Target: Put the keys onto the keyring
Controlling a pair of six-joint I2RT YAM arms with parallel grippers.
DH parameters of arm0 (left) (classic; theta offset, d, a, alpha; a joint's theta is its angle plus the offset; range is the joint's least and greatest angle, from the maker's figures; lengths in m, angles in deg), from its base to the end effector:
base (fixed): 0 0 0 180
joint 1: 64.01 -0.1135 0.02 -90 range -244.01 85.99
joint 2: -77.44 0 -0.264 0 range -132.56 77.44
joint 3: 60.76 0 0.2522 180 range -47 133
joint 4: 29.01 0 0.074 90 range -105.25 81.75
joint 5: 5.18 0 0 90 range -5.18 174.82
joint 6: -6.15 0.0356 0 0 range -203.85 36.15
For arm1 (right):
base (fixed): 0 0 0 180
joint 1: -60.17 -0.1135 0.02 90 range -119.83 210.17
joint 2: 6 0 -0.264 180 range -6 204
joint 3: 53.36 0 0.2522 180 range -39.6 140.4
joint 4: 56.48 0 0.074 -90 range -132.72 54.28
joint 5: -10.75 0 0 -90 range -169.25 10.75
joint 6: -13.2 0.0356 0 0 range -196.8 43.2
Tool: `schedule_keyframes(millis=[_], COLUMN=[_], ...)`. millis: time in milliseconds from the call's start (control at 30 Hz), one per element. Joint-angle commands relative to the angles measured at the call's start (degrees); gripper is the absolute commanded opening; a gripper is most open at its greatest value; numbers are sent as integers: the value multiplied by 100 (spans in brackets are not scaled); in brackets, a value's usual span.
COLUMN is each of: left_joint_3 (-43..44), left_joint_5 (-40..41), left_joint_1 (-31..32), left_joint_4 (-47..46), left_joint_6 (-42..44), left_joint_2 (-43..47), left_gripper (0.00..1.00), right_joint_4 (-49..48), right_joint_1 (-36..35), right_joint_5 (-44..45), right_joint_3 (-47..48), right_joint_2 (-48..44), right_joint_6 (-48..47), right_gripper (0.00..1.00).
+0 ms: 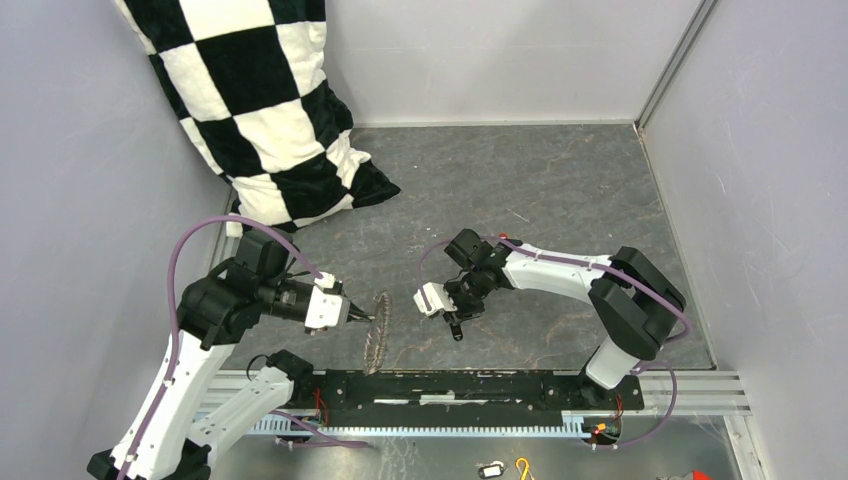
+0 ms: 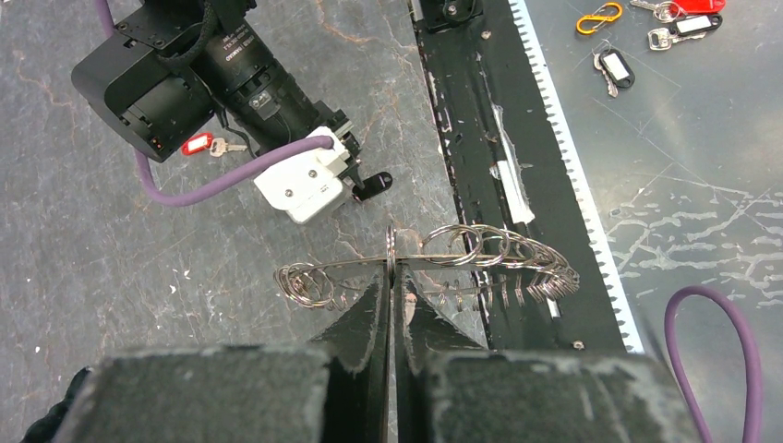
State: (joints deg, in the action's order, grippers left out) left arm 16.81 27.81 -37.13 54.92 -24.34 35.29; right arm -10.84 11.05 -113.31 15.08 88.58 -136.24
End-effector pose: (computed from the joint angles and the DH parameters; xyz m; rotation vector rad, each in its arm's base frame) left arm 0.0683 -0.0681 0.3669 1.7156 1.2094 -0.8528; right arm 0.1812 0.2398 0.1672 -2.2464 1.4537 0.7767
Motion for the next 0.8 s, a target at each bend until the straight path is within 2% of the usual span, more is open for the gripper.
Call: schedule_keyframes(millis=[0, 267, 533, 767], left_joint_3=[61, 70, 61, 70], left_joint_5=[-88, -73, -81, -51], left_joint_1=[15, 11, 11, 12], left_joint_4=[-109, -109, -112, -114], left_joint_6=[272, 258, 272, 278], left_joint_2=[36, 56, 76, 97], left_gripper=[2, 2, 2, 2], right_joint_4=[62, -75, -139, 1], right_joint_1=[-19, -35, -34, -26], right_joint_5=[-219, -158, -157, -134], right_joint_3=[69, 45, 109, 182], right_joint_2=[81, 166, 241, 332], right_joint_6=[-126, -80, -31, -90], right_gripper=[36, 36, 23, 19])
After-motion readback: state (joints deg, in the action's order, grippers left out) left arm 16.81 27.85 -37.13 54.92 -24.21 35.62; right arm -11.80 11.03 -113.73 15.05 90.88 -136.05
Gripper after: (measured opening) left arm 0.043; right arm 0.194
